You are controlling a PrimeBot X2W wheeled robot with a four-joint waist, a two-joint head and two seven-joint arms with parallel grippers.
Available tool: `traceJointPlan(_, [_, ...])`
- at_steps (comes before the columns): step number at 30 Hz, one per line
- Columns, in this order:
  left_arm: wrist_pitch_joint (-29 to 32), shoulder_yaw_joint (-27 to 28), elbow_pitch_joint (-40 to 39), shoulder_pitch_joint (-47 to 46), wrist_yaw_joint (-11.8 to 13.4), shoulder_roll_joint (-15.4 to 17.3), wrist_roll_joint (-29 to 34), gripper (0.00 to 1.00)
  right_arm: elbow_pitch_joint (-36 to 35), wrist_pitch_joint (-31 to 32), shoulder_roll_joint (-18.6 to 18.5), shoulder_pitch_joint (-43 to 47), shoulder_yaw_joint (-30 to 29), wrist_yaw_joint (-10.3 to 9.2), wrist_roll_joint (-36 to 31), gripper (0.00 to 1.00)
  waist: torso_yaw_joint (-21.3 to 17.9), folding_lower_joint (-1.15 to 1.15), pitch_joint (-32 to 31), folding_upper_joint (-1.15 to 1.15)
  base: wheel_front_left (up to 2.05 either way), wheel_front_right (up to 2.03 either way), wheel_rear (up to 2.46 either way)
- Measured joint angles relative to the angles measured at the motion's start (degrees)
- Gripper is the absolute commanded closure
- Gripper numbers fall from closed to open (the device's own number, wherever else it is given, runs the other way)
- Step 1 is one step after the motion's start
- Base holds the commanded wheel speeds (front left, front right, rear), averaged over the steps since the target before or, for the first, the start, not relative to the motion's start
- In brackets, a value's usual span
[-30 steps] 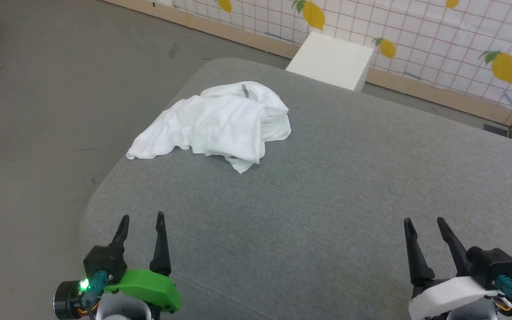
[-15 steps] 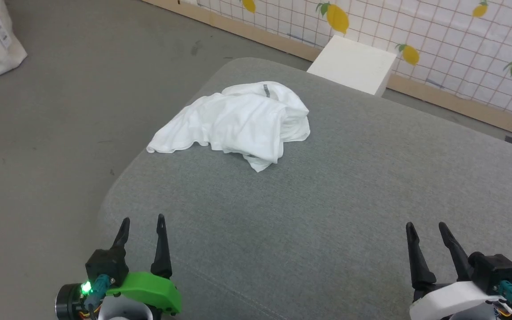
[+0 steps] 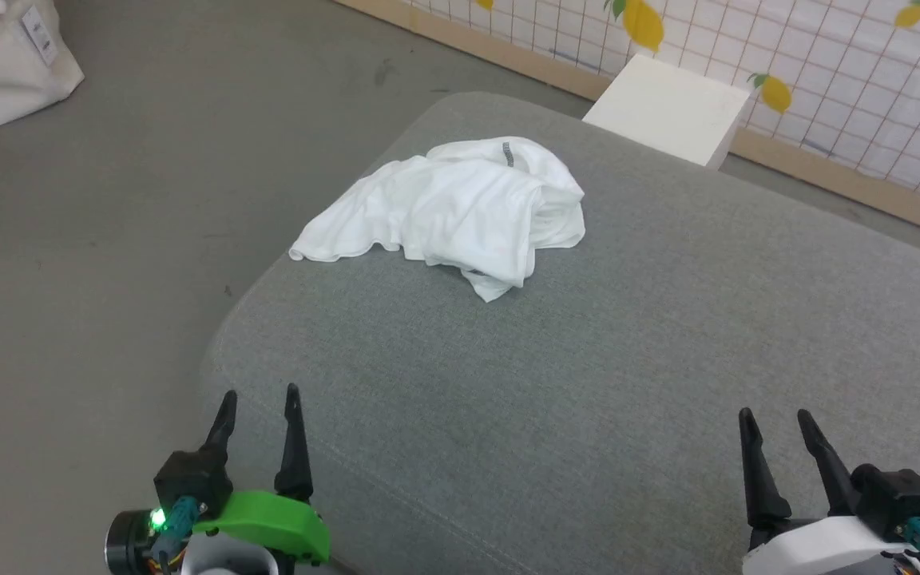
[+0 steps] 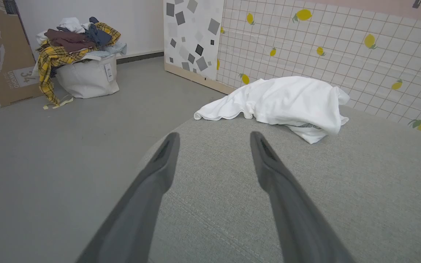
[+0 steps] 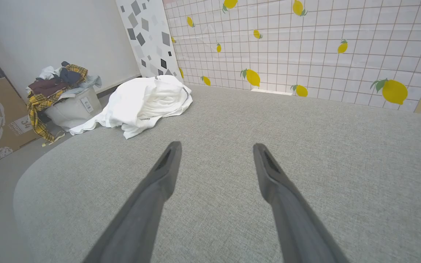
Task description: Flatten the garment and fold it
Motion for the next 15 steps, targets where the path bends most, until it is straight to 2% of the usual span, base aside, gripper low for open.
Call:
traceJointPlan(6, [-0.4, 0.7, 0.4, -5.2, -1.7, 0.1, -0.6, 0.00, -1.1, 0.4, 0.0, -0.1, -1.0, 0.00, -1.0, 0.00, -0.1, 0.00, 1.9, 0.00, 0.00, 0.00, 0.00])
traceJointPlan(10, [-0.4, 1.4, 1.2, -12.7, -4.0, 0.5, -2.5, 0.00, -3.0, 1.7, 0.0, -0.5, -2.1, 0.00, -2.5, 0.00, -0.8, 0.00, 3.7, 0.00, 0.00, 0.00, 0.00])
traceJointPlan(15, [-0.4, 3.1, 7.0, -24.9, -6.6, 1.4, -6.4, 0.00, -6.6, 4.1, 0.0, -2.1, -3.6, 0.00, -5.3, 0.00, -2.1, 0.00, 6.9, 0.00, 0.00, 0.00, 0.00])
